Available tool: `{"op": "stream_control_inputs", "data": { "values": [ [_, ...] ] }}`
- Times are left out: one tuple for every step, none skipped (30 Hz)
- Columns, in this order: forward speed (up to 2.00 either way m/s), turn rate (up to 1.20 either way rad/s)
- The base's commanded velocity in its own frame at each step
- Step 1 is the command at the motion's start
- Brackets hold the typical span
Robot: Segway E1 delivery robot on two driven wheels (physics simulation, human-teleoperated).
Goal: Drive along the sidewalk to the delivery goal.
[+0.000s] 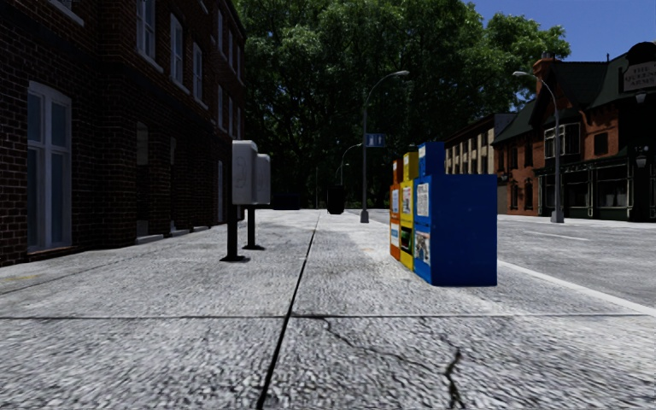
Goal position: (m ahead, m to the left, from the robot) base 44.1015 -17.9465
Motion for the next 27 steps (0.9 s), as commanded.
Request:
{"op": "stream_control_inputs", "data": {
  "values": [
    [2.00, 0.00],
    [2.00, 0.00],
    [2.00, 0.00],
    [2.00, 0.00],
    [2.00, 0.00],
    [2.00, 0.00],
    [2.00, 0.00],
    [2.00, 0.00],
    [2.00, 0.00],
    [2.00, 0.00],
    [2.00, 0.00],
    [2.00, 0.00],
    [2.00, 0.00],
    [2.00, 0.00],
    [2.00, 0.00],
    [2.00, 0.00],
    [2.00, 0.00],
    [2.00, 0.00],
    [2.00, 0.00],
    [2.00, 0.00],
    [2.00, 0.00],
    [2.00, 0.00],
    [2.00, 0.00],
    [2.00, 0.00],
    [2.00, 0.00],
    [2.00, 0.00],
    [2.00, 0.00]
  ]
}}
